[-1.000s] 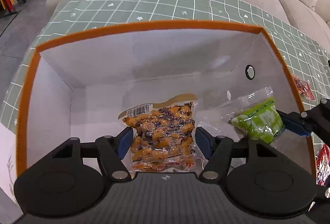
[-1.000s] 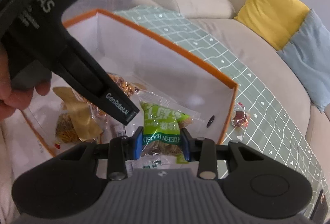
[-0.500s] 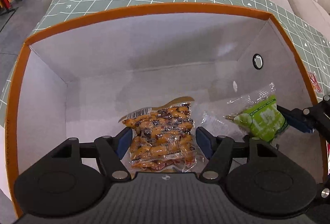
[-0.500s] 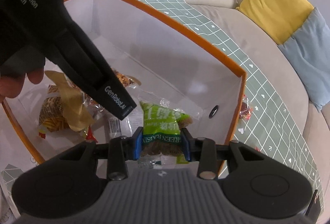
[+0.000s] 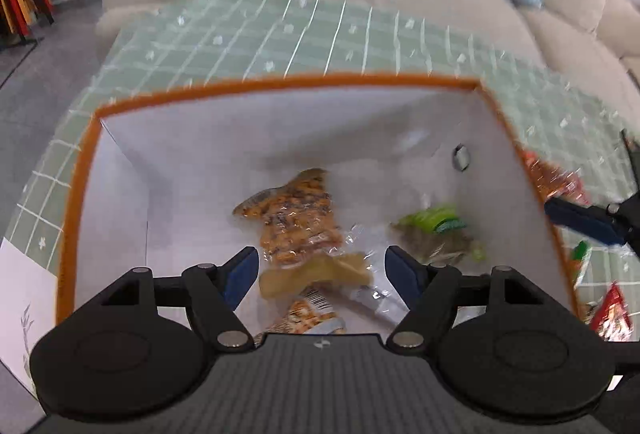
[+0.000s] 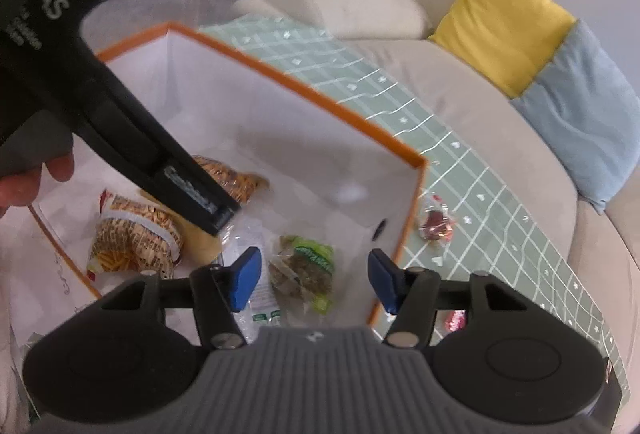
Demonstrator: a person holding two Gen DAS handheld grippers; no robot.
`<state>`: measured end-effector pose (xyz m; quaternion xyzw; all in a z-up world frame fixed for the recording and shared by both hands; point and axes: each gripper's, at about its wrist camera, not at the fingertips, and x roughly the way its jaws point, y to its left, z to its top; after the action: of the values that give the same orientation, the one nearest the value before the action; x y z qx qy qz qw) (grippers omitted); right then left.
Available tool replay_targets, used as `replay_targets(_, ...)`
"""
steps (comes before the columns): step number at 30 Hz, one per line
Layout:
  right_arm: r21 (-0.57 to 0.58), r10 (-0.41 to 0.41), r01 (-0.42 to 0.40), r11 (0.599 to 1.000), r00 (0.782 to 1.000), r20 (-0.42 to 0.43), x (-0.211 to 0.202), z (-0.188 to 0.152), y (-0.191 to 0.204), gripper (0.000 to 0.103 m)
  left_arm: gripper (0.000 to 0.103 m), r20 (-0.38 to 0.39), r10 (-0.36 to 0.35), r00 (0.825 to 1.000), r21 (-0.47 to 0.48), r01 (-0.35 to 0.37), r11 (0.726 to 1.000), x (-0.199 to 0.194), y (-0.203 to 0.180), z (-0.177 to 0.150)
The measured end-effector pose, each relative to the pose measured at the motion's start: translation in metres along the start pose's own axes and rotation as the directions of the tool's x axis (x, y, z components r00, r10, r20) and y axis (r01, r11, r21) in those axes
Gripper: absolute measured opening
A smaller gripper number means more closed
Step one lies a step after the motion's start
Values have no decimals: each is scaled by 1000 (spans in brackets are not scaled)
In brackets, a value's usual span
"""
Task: Organize snacks
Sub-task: 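Open both grippers to drop the packets into the box, then move both grippers back over the snacks on the table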
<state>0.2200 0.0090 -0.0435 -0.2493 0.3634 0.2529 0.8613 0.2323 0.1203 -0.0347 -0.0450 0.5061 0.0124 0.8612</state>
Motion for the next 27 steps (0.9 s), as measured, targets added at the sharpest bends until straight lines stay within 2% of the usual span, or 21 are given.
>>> replay_targets(2,41,-10,9,999,999,31,-12,-6,-6,65,85,60,-7,998,10,6,1000,-14,-6,-5)
replay_targets(6,163,-22,5,987,995,102,-42,-25,-24,65,85,173,-14,985,40,7,999,-40,-25,-17)
replay_targets(12,331,-79,28,943,987,141,-78,-66,-47,66,79,273,-105,956,93,83,992,-73,-55,-41)
replay_targets(18,443,-153,88,892,982,112,-105,-116,-62,65,71,276,-226,934,153,189,970,-86,-92,-71)
replay_targets(20,463,-172,111,879,981,91,-110,-129,-66,66,71,256,-260,931,166,222,961,-86,-103,-81)
replay_targets(23,500,-206,158,851,978,41,-115,-153,-73,66,71,223,-287,932,162,255,953,-77,-116,-94)
replay_targets(27,573,-197,173,801,980,-20,-118,-186,-83,66,71,167,-295,941,173,267,948,-64,-134,-114)
